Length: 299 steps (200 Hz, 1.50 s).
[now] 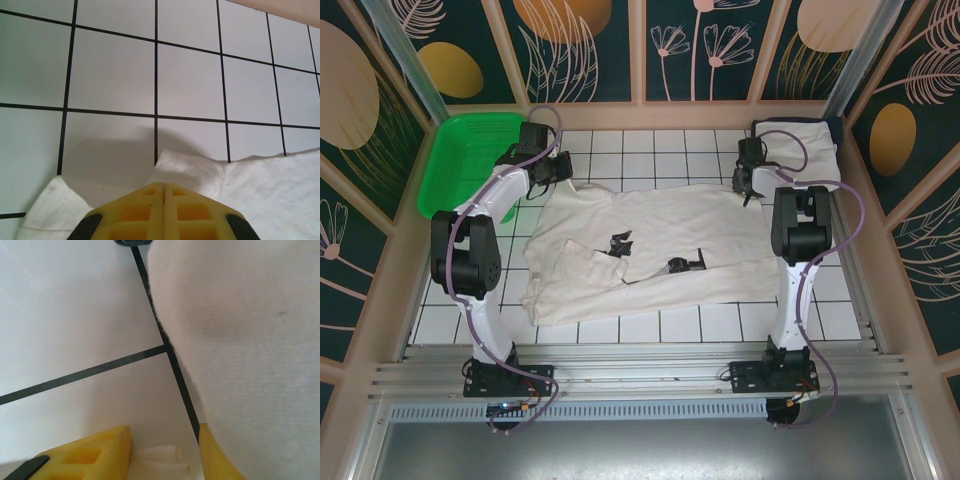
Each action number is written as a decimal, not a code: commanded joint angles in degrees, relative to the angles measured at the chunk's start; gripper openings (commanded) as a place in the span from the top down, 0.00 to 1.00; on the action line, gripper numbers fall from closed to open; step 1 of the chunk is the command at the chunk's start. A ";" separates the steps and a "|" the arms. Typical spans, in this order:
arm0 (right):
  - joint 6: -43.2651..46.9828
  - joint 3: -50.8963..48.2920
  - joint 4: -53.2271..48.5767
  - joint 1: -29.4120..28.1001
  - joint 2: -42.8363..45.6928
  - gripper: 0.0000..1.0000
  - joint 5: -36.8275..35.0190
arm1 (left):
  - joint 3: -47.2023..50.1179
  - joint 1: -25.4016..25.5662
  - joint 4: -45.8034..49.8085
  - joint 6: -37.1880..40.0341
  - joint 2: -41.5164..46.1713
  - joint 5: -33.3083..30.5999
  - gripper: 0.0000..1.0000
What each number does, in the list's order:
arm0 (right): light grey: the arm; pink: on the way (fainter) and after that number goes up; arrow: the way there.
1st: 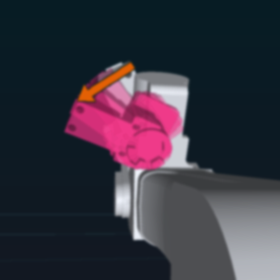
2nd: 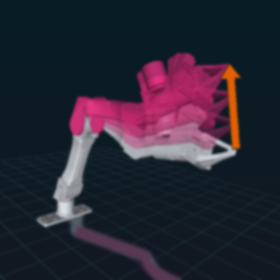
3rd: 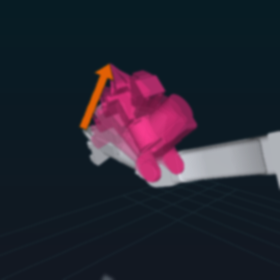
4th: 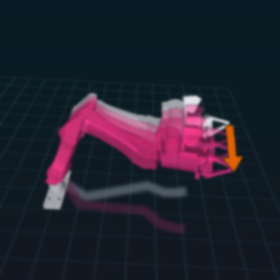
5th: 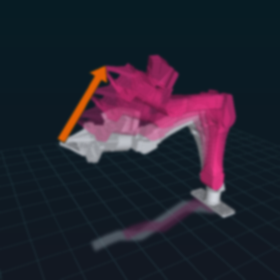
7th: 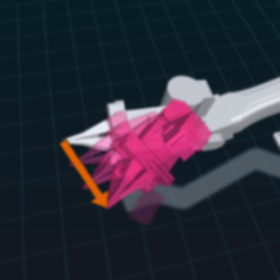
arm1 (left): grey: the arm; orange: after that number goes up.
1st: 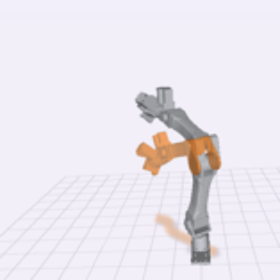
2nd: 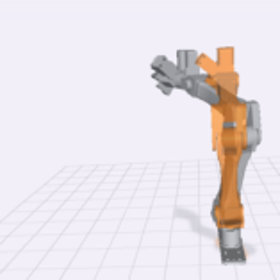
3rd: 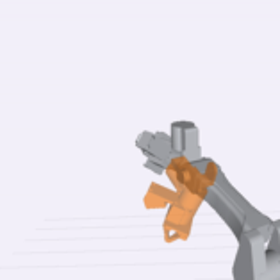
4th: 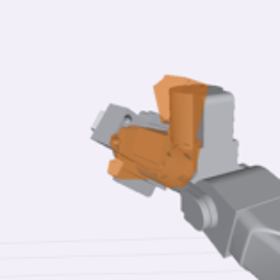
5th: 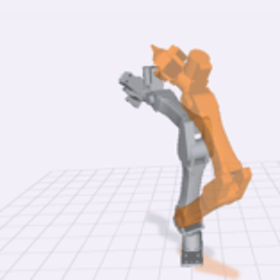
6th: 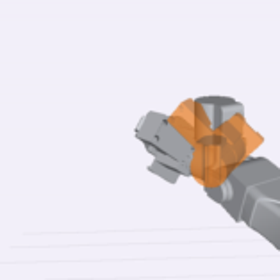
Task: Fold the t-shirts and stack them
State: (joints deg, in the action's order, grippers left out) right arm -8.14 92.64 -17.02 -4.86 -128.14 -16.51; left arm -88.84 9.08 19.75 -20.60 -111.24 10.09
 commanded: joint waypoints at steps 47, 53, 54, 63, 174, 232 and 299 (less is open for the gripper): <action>3.47 -2.30 4.26 -1.56 1.93 0.64 0.37 | -1.49 -0.50 0.47 0.27 -1.69 0.99 1.00; 3.65 -2.29 4.34 -1.68 1.93 0.66 0.57 | -1.56 -0.47 0.45 0.21 -1.76 0.99 1.00; 3.70 -2.29 4.39 -1.71 1.93 0.66 0.55 | -1.58 -0.47 0.46 0.21 -1.73 0.99 1.00; 3.95 -2.25 4.51 -1.81 1.99 0.69 0.99 | -1.73 -0.49 0.47 0.16 -1.86 1.07 1.00; 5.22 -4.35 4.93 -1.80 6.19 1.00 -0.19 | -2.66 -0.68 1.15 0.21 -2.10 1.38 1.00; 5.49 -9.91 6.06 -1.27 14.54 1.00 -0.92 | 1.47 -0.71 -0.15 -1.04 6.17 3.74 1.00; 0.98 -23.97 10.22 3.01 28.86 1.00 11.41 | 20.42 -0.68 -0.21 -3.93 28.69 -1.72 1.00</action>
State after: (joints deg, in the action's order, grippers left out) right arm -4.47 73.28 -9.32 -3.97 -104.99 -10.50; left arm -75.37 8.88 19.46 -22.13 -90.80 11.00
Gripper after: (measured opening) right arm 0.049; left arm 0.046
